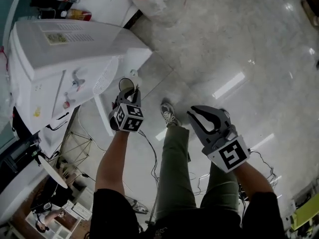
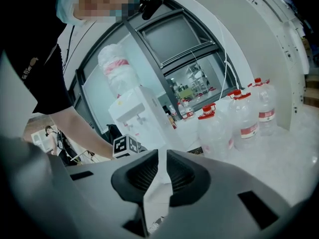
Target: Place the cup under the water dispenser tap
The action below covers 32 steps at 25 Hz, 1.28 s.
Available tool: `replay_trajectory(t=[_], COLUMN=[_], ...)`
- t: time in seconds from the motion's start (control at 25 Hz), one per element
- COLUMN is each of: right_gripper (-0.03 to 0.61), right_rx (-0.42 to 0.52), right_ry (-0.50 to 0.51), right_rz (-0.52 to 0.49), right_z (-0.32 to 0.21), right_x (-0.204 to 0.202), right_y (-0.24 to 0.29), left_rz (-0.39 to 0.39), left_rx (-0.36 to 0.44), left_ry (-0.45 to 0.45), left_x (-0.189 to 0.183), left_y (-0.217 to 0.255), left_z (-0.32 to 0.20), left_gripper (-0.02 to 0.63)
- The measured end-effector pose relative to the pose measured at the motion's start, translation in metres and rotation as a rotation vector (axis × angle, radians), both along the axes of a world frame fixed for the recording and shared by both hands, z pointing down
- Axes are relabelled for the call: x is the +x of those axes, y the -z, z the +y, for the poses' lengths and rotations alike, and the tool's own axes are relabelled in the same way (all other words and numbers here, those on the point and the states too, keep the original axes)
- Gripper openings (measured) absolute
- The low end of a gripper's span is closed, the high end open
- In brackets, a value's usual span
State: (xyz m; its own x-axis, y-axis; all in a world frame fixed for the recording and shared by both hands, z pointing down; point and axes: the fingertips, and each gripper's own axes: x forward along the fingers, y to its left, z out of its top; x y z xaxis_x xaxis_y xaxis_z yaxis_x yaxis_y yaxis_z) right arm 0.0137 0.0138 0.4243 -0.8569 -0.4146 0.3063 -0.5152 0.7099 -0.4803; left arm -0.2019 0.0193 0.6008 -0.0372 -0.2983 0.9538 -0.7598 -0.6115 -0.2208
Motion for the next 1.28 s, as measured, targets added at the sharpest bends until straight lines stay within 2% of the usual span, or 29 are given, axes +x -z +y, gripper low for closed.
replay_trajectory(t=[0.2, 0.36, 0.48, 0.76, 1.12, 1.28], right_gripper=[0.046, 0.048, 0.047, 0.046, 0.047, 0.046], right_rx=[0.016, 0.008, -0.005, -0.023, -0.042, -0.043], right_ry=[0.003, -0.006, -0.008, -0.023, -0.054, -0.062], right_rz=[-0.009, -0.012, -0.013, -0.015, -0.002, 0.002], right_z=[0.004, 0.01, 0.011, 0.008, 0.004, 0.003], right_x=[-0.022, -0.038, -0.051, -0.07, -0.07, -0.067], right_y=[0.038, 0.056, 0.057, 0.042, 0.03, 0.029], left_rz=[-0.016, -0.057, -0.096, -0.136, -0.132, -0.168], left_rx=[0.048, 0.059, 0.054, 0.055, 0.063, 0.09], left_ry=[-0.041, -0.106, -0.148, -0.144, -0.177, -0.204], left_x=[-0.019, -0.041, -0.061, -0.096, -0.101, -0.1], left_y=[0.06, 0.086, 0.087, 0.075, 0.068, 0.067], left_z=[-0.015, -0.024, -0.03, -0.046, -0.056, -0.056], left_gripper=[0.064, 0.064, 0.064, 0.064, 0.064, 0.078])
